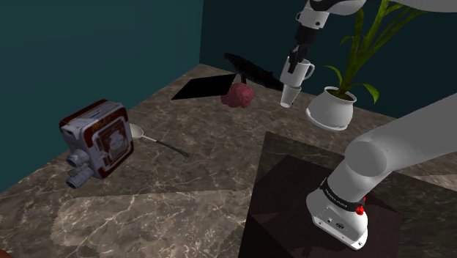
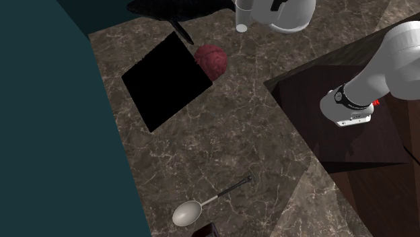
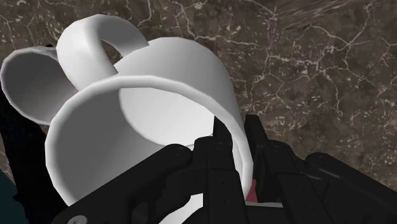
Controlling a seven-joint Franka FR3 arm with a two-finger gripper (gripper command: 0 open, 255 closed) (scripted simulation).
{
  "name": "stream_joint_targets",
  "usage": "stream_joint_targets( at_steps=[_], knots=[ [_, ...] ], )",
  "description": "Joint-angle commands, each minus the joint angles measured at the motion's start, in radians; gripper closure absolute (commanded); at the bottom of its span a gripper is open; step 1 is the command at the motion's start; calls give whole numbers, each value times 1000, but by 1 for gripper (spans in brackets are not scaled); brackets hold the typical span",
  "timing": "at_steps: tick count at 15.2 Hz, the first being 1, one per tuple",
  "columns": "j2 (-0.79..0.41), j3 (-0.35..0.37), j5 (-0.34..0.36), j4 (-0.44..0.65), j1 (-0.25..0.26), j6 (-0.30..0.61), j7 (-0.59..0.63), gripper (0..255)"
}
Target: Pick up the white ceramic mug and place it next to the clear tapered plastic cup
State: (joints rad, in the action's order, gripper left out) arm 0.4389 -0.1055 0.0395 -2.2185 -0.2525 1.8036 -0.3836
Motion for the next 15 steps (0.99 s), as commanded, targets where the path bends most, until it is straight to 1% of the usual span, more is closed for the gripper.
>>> stream_joint_targets(
  at_steps=[1,15],
  knots=[
    [0,-18,8,-14,-9,15,-25,255],
    [-26,-27,11,-181,-11,208,-27,255]
  ],
)
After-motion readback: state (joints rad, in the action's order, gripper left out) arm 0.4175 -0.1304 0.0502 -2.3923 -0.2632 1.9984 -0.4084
